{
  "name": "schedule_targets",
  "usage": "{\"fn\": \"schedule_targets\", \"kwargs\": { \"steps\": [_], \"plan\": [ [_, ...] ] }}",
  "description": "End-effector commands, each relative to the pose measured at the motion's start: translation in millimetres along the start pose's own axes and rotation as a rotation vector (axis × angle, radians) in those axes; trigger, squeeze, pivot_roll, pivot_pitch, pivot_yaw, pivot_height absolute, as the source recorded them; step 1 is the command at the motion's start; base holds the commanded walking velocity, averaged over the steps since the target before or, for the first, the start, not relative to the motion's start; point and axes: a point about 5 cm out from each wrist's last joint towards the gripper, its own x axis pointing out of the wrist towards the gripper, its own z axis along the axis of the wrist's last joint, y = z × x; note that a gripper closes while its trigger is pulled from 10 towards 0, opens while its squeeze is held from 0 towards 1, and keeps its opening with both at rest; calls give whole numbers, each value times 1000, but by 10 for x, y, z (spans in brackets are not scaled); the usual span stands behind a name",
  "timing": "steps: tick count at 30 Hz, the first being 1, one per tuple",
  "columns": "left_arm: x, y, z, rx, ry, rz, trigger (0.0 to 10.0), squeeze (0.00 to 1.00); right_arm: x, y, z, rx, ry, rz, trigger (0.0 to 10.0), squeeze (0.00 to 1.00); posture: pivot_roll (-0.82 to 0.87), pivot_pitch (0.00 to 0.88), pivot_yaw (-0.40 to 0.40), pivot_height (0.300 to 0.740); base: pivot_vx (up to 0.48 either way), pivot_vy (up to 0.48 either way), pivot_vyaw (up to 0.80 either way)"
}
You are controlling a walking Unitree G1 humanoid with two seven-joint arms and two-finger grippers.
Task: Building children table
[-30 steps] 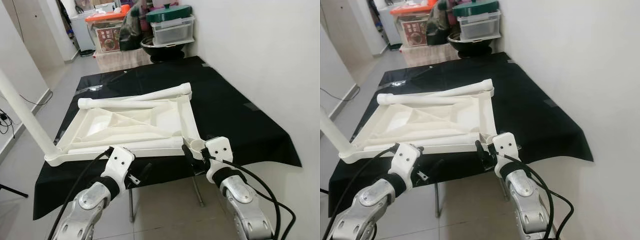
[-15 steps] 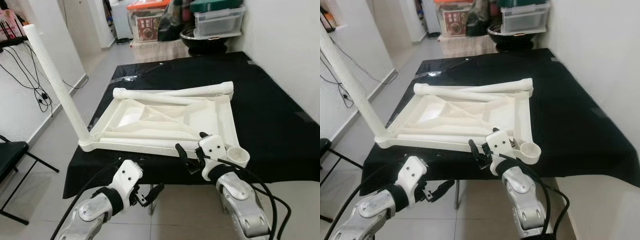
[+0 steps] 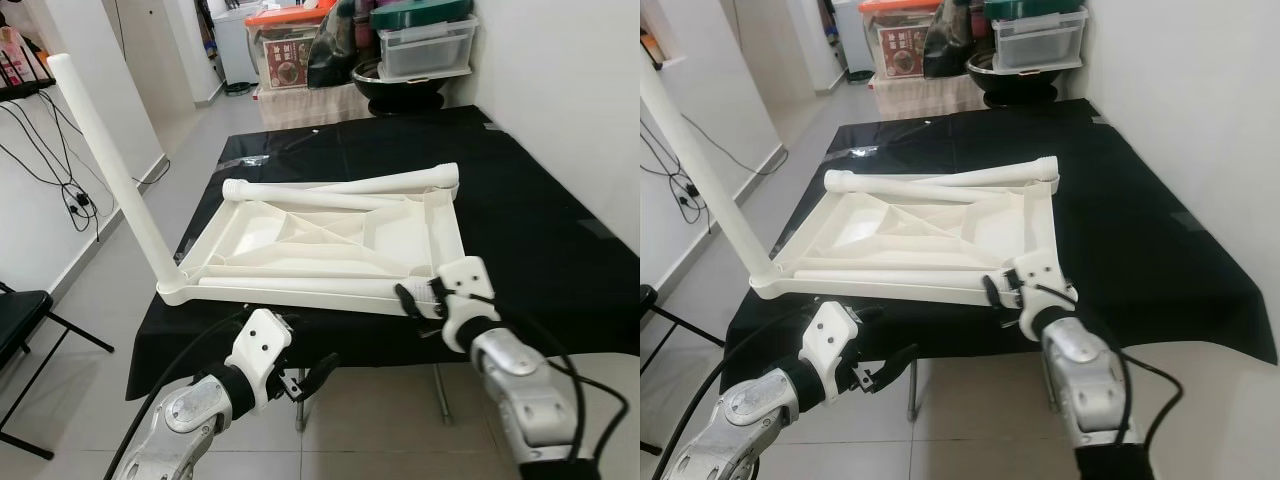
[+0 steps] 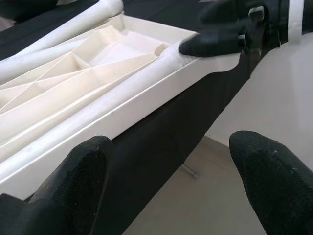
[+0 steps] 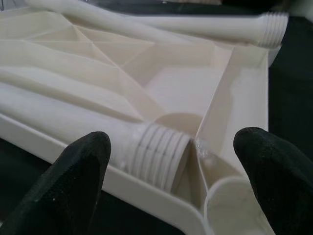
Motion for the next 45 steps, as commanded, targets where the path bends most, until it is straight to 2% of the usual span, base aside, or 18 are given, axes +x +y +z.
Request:
{"fn": "schedule_targets", "kwargs": {
  "steps": [1,2,9,16,30,36,38,45],
  "plan": [
    [-11,3,-41,-9,11,-7,10000,0,36,42,46,64,31,54,10000,0,-116,32,60,740,0,0,0],
    [-16,-5,-44,-12,9,-10,10000,0,48,43,81,105,45,73,10000,0,-115,33,58,740,0,0,0],
    [-30,-41,-53,-5,6,-15,10000,0,137,84,263,216,59,126,10000,0,-111,41,48,740,0,0,0],
    [-42,-61,-31,-4,0,-10,10000,0,205,152,228,226,155,136,10000,0,-102,60,41,740,0,0,0],
    [-71,-102,-5,-6,-5,-8,10000,0,227,143,265,237,219,126,10000,0,-93,85,30,740,0,0,0],
    [-75,-111,-3,-8,-5,-10,10000,0,223,77,257,240,223,89,10000,0,-94,88,28,740,0,0,0],
    [-79,-116,-2,-11,-4,-11,10000,0,212,-3,295,242,214,68,10000,0,-98,90,30,740,0,0,0],
    [-77,-113,-3,-13,-3,-14,10000,0,166,-45,301,239,225,68,10000,0,-100,90,31,740,0,0,0]
  ]
}}
